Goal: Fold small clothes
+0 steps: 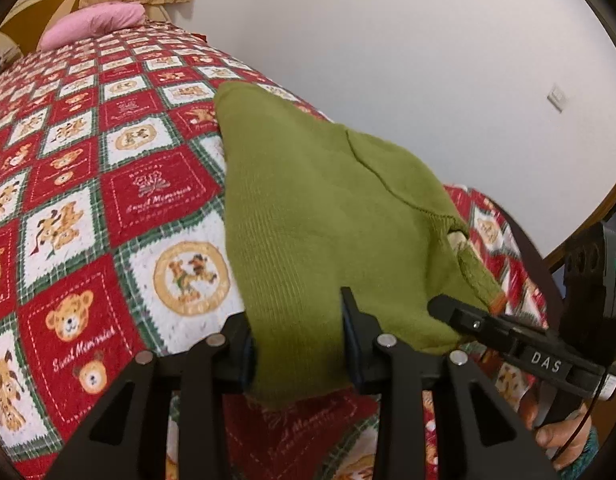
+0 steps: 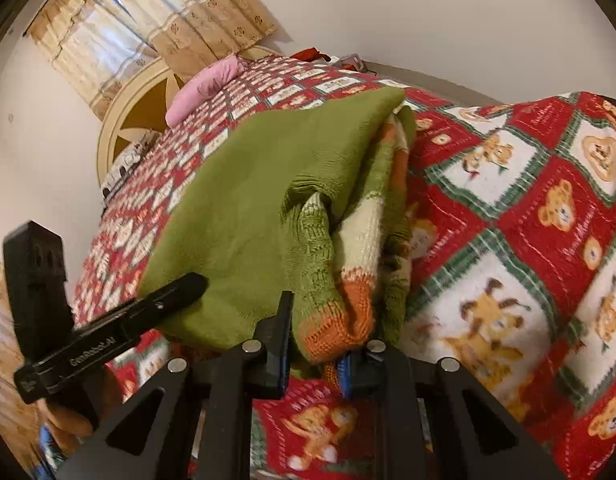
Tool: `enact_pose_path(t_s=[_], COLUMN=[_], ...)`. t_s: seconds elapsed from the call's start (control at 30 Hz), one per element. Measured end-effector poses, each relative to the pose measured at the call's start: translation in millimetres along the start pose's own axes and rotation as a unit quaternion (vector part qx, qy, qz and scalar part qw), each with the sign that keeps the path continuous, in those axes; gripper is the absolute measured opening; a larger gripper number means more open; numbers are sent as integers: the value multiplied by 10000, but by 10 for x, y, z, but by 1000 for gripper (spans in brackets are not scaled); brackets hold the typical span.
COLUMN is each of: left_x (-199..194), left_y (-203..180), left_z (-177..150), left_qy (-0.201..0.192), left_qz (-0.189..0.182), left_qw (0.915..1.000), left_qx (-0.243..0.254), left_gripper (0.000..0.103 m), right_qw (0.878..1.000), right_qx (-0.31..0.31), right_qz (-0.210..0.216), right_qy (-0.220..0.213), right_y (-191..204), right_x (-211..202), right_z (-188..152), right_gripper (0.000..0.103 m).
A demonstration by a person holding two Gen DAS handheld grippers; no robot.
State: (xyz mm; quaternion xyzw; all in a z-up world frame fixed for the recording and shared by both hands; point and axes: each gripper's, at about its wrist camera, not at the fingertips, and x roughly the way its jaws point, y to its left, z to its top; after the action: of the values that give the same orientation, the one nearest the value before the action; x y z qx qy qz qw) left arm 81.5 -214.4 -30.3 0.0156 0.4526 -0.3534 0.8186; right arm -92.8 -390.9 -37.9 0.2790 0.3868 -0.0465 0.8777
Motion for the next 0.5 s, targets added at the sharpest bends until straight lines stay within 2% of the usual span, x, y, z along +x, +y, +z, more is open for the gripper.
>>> enact_pose_path(t_s=[0.13,0.2,0.27,0.43,0.5], left_x=[48,-6,-68,-195,-223], left_y=[49,40,10,-71,-92], left_z=[-102,-109,-125,-215,-247], left_qy=[-2,-65,-202,-450,-514], left_qz=[195,391,652,1056,1224], left_qw=[9998,9992,9975,9923,9894], left_qx=[-74,21,184,470,589], left_gripper=[45,56,63,66,67], right_qw=[9994,9997,9999,9990,9967], right_qx=[300,218,88,-196,-419], right_qz=[148,67,-80,-400,-679], right_qy=[62,50,42,-55,-131], right_y=[-175,-161,-140,-63,-6], right_x=[79,66,24,-207,-337], right_z=[-61,-55,-82,-189,-234], right_gripper=[18,21,24,27,27])
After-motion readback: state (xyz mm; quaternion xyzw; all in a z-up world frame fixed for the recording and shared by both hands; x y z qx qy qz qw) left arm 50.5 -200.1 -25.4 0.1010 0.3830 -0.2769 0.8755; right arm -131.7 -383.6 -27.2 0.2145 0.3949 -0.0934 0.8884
